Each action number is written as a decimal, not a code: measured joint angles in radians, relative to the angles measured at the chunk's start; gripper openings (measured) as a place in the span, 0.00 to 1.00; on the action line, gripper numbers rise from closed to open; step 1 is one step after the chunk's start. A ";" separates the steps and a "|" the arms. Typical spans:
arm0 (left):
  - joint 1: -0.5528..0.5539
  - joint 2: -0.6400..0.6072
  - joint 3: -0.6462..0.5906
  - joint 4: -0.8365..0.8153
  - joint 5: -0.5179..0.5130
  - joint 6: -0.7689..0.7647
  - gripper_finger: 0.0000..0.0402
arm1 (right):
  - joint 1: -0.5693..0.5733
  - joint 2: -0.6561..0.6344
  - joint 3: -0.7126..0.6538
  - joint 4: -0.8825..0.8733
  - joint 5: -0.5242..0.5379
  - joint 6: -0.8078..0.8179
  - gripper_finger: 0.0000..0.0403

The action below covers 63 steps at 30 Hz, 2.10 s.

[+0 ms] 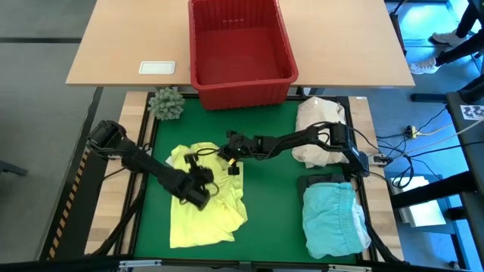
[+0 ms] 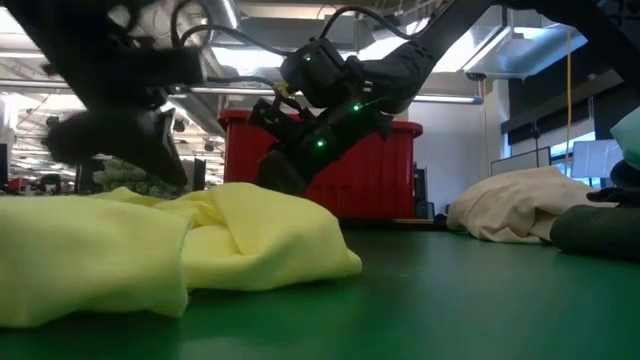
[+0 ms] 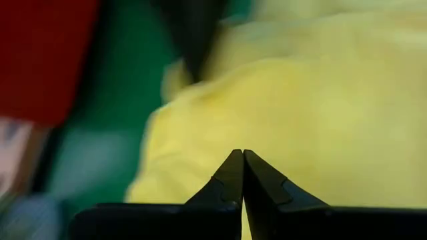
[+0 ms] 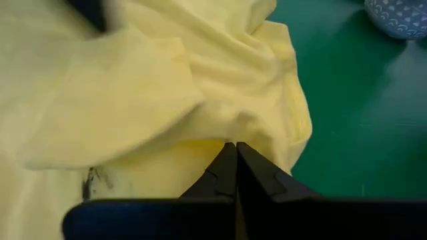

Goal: Fold Laundry from Bin
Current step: Fold the yellow shirt

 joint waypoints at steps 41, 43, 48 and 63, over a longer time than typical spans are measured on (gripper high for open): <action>0.137 0.022 -0.111 0.415 0.119 0.238 0.08 | 0.339 -0.212 -0.195 -0.020 0.033 0.285 0.02; 0.137 0.022 -0.105 0.413 0.109 0.237 0.02 | 0.351 -0.212 -0.205 -0.014 0.062 0.303 0.02; 0.122 -0.012 -0.090 0.395 0.046 0.239 0.01 | 0.356 -0.212 -0.223 -0.017 0.085 0.336 0.02; 0.095 -0.092 -0.090 0.233 0.025 0.130 0.01 | 0.354 -0.212 -0.224 -0.021 0.087 0.337 0.02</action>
